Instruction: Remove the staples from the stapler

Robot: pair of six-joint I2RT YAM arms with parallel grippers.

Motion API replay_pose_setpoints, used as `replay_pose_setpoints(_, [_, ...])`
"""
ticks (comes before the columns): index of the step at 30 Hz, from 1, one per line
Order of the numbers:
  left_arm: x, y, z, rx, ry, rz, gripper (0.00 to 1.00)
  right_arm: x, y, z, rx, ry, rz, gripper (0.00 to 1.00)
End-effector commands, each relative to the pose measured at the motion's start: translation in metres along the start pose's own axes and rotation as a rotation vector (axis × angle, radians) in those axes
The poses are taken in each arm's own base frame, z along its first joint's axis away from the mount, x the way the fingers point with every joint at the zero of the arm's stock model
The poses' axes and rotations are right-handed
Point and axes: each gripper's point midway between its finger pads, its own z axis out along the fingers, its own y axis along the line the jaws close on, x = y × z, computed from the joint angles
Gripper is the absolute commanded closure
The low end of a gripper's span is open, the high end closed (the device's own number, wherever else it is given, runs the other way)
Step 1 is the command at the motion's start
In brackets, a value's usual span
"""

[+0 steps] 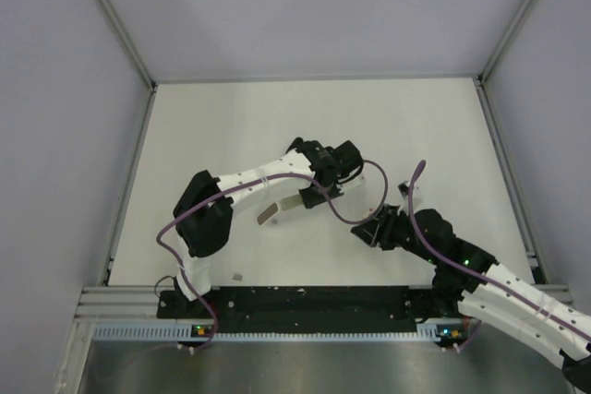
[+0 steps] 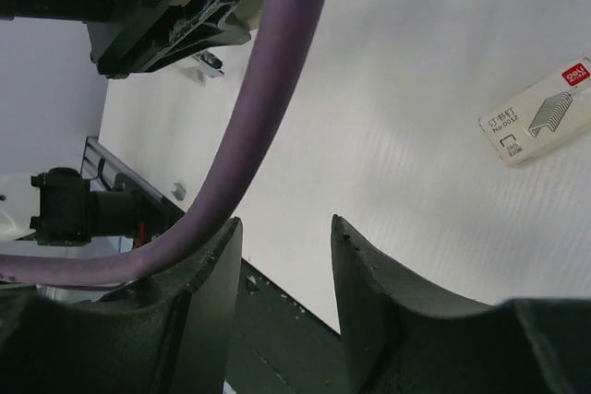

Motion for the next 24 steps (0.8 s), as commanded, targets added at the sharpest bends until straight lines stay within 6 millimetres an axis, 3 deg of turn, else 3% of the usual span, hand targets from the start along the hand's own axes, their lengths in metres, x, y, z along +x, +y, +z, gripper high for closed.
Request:
replay_pose_setpoints(1, [-0.001, 0.018, -0.033, -0.077, -0.07, 0.002, 1.0, -0.008, 0.008, 0.0, -0.034, -0.029, 0.008, 0.56])
replay_pose_setpoints(11, [-0.012, 0.051, -0.096, -0.231, -0.485, -0.212, 1.0, -0.019, 0.02, 0.0, -0.04, -0.034, -0.028, 0.56])
replay_pose_setpoints(17, [-0.018, 0.06, -0.16, -0.24, -0.846, -0.403, 1.0, -0.027, 0.031, 0.005, -0.038, -0.011, -0.06, 0.5])
replay_pose_setpoints(24, [-0.006, 0.047, -0.238, -0.099, -1.284, -0.558, 1.0, -0.041, 0.067, 0.003, -0.149, -0.026, 0.016, 0.4])
